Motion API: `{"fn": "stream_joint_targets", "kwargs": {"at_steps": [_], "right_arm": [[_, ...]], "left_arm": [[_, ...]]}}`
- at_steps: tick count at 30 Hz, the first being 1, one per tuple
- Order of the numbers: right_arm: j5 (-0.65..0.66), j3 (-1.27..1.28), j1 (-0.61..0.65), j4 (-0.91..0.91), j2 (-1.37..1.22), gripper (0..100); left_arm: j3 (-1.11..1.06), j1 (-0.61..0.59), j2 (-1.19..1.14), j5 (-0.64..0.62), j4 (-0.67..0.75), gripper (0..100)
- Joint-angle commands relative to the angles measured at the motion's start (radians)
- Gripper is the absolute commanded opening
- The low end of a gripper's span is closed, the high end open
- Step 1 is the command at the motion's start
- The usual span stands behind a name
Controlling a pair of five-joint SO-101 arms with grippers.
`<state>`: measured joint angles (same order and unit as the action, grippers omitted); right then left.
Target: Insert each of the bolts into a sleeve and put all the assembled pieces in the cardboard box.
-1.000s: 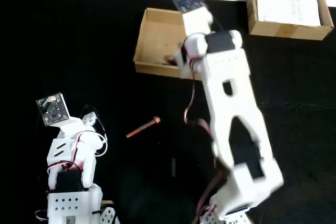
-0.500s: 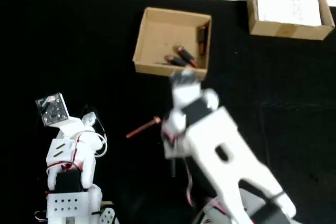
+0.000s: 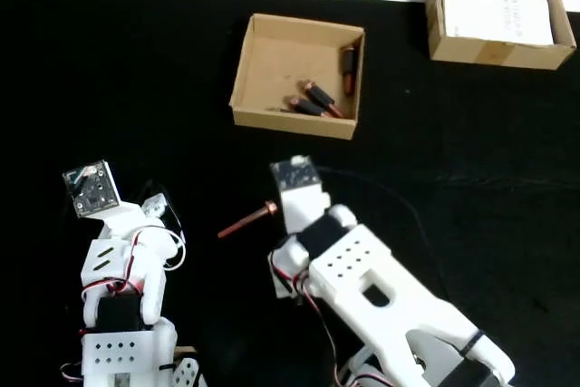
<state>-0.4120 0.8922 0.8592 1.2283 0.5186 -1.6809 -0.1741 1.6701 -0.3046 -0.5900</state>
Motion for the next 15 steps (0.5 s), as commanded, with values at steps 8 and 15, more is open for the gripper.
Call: {"fn": "stream_joint_targets", "kwargs": {"at_steps": [8, 15], "right_arm": [[0.011, 0.091, 0.102, -0.156, 0.028, 13.7], [0.011, 0.117, 0.102, -0.171, 0.028, 13.5]], "left_arm": [[-0.024, -0.002, 0.002, 0.000, 0.015, 1], [-0.024, -0.002, 0.010, 0.000, -0.006, 1]]}}
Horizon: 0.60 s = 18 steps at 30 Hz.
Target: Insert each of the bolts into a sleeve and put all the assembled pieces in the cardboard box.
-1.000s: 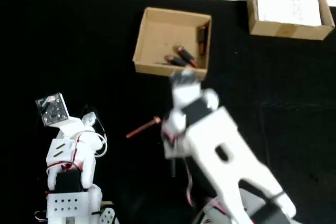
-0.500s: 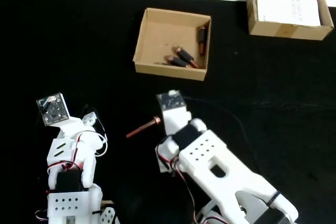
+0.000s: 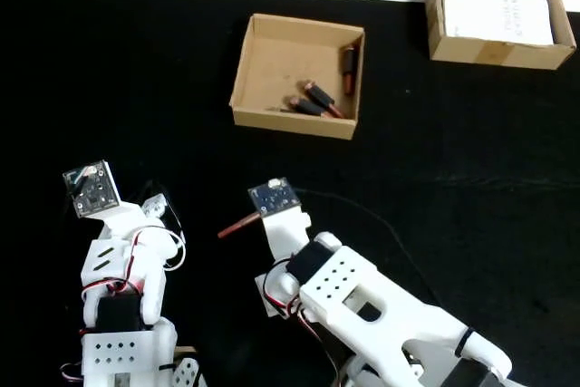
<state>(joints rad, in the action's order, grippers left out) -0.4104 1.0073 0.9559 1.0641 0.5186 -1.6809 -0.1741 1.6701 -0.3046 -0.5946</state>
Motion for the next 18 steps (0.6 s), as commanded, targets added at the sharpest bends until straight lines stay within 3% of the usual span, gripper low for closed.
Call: {"fn": "stream_joint_targets", "kwargs": {"at_steps": [1, 7, 18], "right_arm": [[0.009, 0.004, 0.005, -0.007, 0.027, 12.2], [0.112, 0.041, 0.005, -0.005, 0.027, 0.5], [0.123, 0.001, 0.007, 0.064, 0.030, 1.2]], "left_arm": [[-0.024, -0.002, 0.010, 0.000, -0.002, 1], [-0.024, 0.001, 0.010, 0.000, -0.005, 1], [-0.024, 0.001, 0.010, 0.000, -0.005, 1]]}}
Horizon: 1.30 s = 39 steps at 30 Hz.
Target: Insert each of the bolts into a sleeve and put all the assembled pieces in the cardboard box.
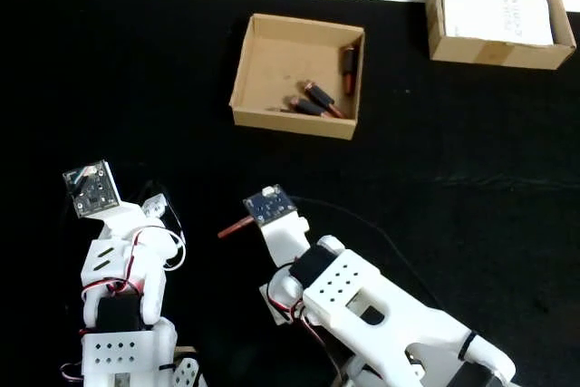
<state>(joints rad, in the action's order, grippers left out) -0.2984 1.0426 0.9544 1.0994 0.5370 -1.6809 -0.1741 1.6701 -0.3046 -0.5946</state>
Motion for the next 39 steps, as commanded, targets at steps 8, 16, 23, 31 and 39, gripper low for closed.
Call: {"fn": "stream_joint_targets", "kwargs": {"at_steps": [8, 16, 23, 31, 39], "right_arm": [[0.011, -0.191, 0.067, 0.186, -0.019, 17.0], [0.009, -0.377, 0.065, 0.231, -0.338, 16.6], [0.011, -0.585, 0.015, 0.306, -0.573, 16.6], [0.011, -0.682, 0.018, 0.341, -0.716, 10.2], [0.011, -0.722, 0.018, 0.343, -0.774, 6.5]], "left_arm": [[-0.024, 0.001, 0.010, 0.000, -0.005, 1], [-0.024, 0.001, 0.010, 0.003, -0.006, 1], [-0.024, 0.001, 0.010, 0.005, -0.006, 1], [-0.024, 0.002, 0.010, 0.005, -0.006, 1], [-0.024, 0.002, 0.012, 0.005, -0.006, 1]]}}
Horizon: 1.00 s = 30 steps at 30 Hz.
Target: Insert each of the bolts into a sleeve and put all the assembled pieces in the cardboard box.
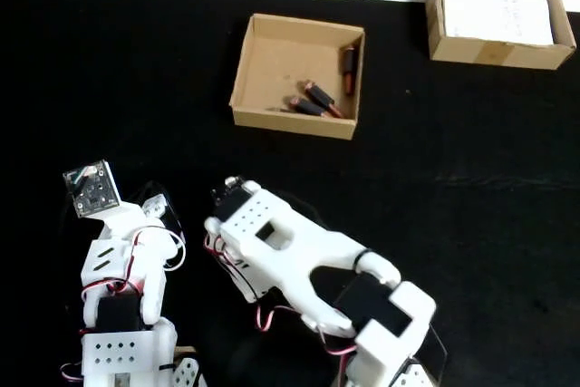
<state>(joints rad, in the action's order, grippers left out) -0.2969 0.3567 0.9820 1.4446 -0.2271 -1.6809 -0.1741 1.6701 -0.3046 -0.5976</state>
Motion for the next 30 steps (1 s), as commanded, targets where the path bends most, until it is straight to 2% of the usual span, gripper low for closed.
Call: {"fn": "stream_joint_targets", "kwargs": {"at_steps": [1, 4, 10, 20, 23, 27, 30], "right_arm": [[0.009, -0.036, -0.012, -0.002, -0.015, 6.5], [0.009, -0.038, -0.013, -0.002, -0.015, 0.2], [0.009, -0.071, -0.031, 0.019, 0.033, 0.6], [0.005, -0.338, -0.120, 0.133, 0.406, 0.6], [0.005, -0.354, -0.177, 0.170, 0.536, 0.7], [0.005, -0.352, -0.289, 0.211, 0.710, 0.7], [0.008, -0.348, -0.364, 0.265, 0.848, 0.7]], "left_arm": [[-0.024, 0.002, 0.012, 0.005, -0.003, 1], [-0.024, 0.002, 0.012, 0.005, -0.003, 1], [-0.024, 0.004, 0.012, 0.005, -0.003, 1], [-0.024, 0.028, 0.002, 0.000, -0.003, 1], [-0.024, 0.033, 0.001, 0.000, -0.005, 1], [-0.024, 0.087, 0.007, 0.006, -0.107, 1], [-0.024, 0.110, 0.001, 0.006, -0.123, 1]]}}
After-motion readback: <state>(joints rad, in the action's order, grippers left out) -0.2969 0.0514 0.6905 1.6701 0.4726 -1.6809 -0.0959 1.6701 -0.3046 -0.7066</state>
